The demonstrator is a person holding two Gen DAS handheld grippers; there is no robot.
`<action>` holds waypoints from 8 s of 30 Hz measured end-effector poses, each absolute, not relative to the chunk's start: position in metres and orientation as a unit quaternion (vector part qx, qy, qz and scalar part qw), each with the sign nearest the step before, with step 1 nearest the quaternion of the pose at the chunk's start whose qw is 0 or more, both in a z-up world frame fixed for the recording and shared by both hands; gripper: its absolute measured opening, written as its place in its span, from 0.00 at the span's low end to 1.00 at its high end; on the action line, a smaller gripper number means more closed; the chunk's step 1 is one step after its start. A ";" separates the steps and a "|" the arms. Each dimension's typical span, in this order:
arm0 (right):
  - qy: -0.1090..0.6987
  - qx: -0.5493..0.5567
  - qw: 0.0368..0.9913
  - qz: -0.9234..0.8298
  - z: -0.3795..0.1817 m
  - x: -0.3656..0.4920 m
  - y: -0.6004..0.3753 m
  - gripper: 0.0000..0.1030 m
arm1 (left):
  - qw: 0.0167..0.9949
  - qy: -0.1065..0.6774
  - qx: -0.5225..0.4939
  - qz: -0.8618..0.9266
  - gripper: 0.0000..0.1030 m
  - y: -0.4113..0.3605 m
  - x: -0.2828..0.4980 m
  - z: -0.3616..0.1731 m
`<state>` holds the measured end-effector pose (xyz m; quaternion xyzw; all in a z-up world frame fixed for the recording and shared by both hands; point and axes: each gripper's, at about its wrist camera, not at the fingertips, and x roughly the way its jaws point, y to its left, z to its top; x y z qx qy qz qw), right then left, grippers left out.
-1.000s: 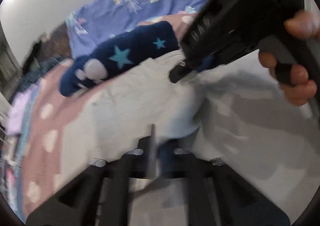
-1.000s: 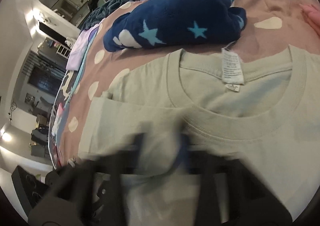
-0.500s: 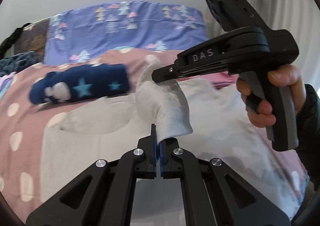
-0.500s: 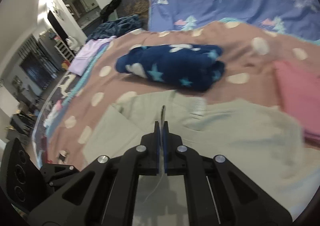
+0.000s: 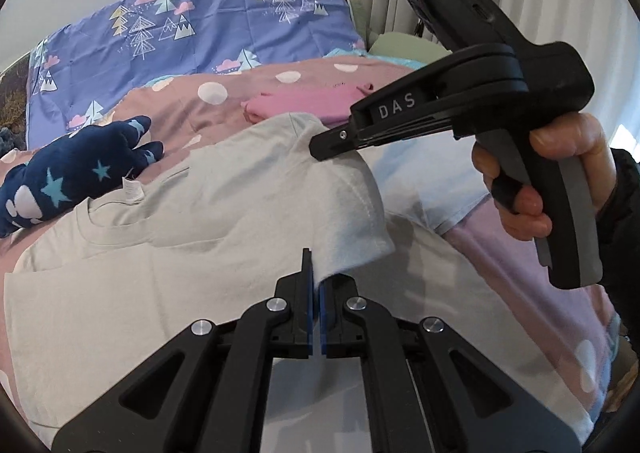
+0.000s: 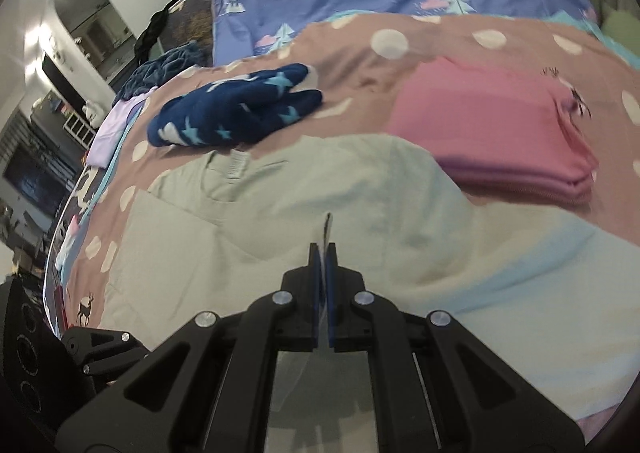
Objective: Fold small clothes
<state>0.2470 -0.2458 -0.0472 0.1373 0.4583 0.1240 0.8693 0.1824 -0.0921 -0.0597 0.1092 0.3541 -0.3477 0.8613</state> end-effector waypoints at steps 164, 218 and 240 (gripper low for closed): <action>0.398 0.196 0.883 0.154 -0.092 0.150 -0.180 0.30 | 0.838 0.413 -0.089 -0.345 0.38 0.004 0.223 -0.092; 0.408 0.144 0.892 0.129 -0.112 0.110 -0.226 0.38 | 0.907 0.356 0.052 -0.217 0.02 0.064 0.251 0.005; 0.406 0.121 0.895 0.140 -0.110 0.116 -0.214 0.53 | 0.856 0.470 -0.093 -0.196 0.43 0.155 0.285 -0.087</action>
